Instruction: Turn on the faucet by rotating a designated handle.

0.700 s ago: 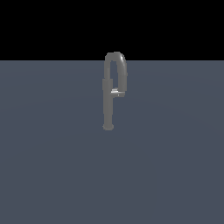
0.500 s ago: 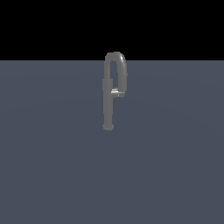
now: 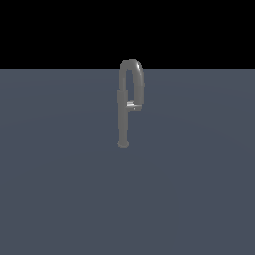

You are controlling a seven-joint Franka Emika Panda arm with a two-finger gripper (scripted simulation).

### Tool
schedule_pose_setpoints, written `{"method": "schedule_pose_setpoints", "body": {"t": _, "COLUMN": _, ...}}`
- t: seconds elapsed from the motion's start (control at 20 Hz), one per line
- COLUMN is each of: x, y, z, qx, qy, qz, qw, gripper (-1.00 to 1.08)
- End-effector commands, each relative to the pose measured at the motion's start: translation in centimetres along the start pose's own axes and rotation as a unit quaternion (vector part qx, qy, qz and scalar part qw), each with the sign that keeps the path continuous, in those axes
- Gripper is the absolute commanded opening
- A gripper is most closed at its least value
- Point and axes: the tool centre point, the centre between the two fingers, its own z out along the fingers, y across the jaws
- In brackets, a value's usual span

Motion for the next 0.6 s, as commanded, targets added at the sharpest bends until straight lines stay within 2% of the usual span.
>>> {"method": "schedule_pose_setpoints", "body": {"t": 0.0, "x": 0.8, "y": -0.2, "z": 0.1, "qx": 0.008, "qy": -0.012, "qz": 0.009, "qw": 0.9999, "gripper": -1.0}}
{"method": "schedule_pose_setpoints", "body": {"t": 0.3, "x": 3.5, "y": -0.6, "z": 0.4, "qx": 0.037, "qy": -0.05, "qz": 0.038, "qw": 0.9973, "gripper": -1.0}}
{"method": "schedule_pose_setpoints", "body": {"t": 0.55, "x": 6.2, "y": -1.0, "z": 0.8, "qx": 0.066, "qy": -0.089, "qz": 0.068, "qw": 0.9915, "gripper": -1.0}}
